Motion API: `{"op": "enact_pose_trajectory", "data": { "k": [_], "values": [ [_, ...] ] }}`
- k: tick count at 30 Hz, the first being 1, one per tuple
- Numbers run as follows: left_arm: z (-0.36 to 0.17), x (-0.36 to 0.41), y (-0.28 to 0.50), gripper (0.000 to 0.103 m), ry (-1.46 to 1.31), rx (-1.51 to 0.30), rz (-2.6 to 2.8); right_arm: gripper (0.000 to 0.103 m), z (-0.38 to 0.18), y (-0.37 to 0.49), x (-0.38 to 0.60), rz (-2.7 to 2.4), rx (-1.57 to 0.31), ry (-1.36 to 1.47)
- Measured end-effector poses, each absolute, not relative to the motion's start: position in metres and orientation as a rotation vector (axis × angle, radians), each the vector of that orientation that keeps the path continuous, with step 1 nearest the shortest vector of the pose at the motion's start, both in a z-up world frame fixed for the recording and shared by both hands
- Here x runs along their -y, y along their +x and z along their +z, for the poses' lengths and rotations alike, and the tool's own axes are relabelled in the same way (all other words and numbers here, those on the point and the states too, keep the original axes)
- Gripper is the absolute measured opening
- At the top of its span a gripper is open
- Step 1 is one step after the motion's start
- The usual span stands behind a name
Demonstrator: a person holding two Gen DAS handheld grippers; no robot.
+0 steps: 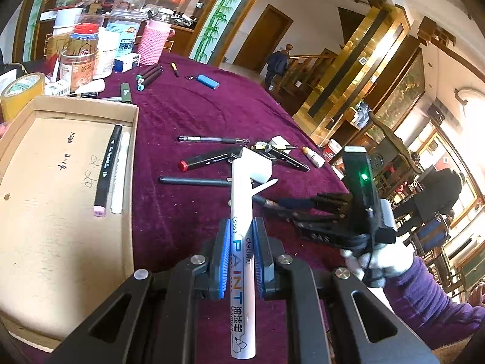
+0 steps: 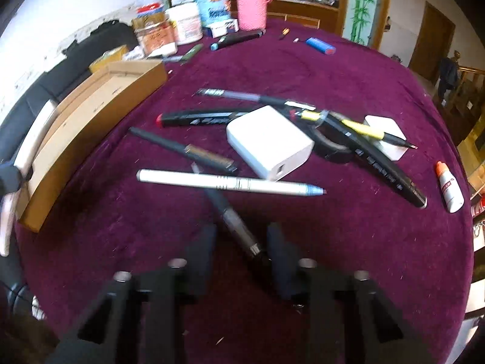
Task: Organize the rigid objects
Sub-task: 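Carry the PAINT marker toward the tray with the left tool while the right tool grasps a black gel pen, then lower the PAINT marker and gel pen into the tray and open both tools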
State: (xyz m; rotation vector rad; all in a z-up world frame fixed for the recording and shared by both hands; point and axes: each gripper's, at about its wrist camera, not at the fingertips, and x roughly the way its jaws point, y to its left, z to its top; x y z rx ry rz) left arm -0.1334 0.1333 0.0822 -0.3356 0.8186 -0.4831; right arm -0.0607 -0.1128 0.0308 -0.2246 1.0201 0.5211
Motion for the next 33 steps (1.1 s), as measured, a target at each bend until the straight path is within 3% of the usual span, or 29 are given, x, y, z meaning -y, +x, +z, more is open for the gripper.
{"op": "enact_pose_trajectory", "data": {
  "k": [14,16,26,33],
  "values": [
    [0.078,-0.144,-0.136,0.014,-0.371,-0.825,-0.462,0.029,0.028,-0.061,0.066,0.513,-1.036,-0.251],
    [0.08,-0.149,-0.138,0.014,-0.379,-0.813,-0.456,0.014,0.027,-0.06,0.061,0.494,-1.033,-0.249],
    [0.091,-0.199,-0.148,0.014,-0.454,-0.762,-0.399,0.012,0.052,-0.076,0.084,0.745,-1.072,0.212],
    [0.091,-0.241,-0.139,0.014,-0.458,-0.777,-0.272,0.013,0.068,-0.066,0.058,0.821,-1.053,0.351]
  ]
}}
